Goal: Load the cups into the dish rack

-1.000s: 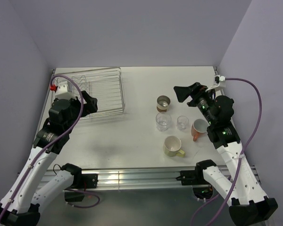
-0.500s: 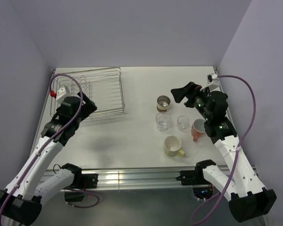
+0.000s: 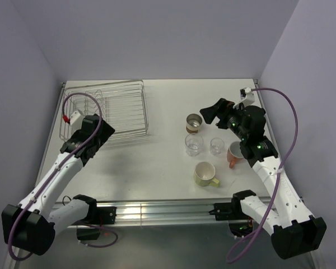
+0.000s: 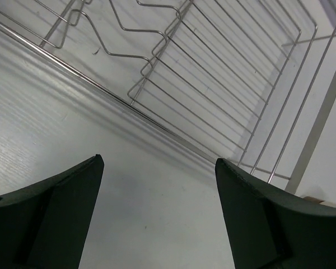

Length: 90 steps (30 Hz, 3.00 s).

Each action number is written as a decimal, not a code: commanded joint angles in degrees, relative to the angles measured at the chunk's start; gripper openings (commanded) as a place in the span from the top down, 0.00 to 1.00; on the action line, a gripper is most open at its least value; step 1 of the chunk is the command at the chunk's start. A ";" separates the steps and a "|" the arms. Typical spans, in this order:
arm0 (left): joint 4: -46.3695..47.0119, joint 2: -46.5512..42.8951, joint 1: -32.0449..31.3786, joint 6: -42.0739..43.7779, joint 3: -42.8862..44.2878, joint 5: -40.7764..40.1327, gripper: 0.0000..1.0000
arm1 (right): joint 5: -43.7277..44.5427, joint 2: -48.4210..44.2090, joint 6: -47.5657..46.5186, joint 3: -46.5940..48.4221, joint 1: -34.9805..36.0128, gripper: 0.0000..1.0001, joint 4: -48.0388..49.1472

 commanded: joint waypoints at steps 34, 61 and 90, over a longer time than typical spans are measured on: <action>-2.53 55.32 -43.46 11.21 49.20 -1.29 0.25 | 10.07 -2.64 -3.72 7.74 -0.41 0.01 -11.88; 1.69 60.96 -38.36 13.50 46.84 7.94 0.92 | 11.56 -3.26 -3.89 8.09 -0.41 0.01 -13.55; 21.09 21.95 -20.97 17.03 24.45 40.43 1.00 | -5.29 -0.27 -1.79 11.34 1.43 0.01 -5.21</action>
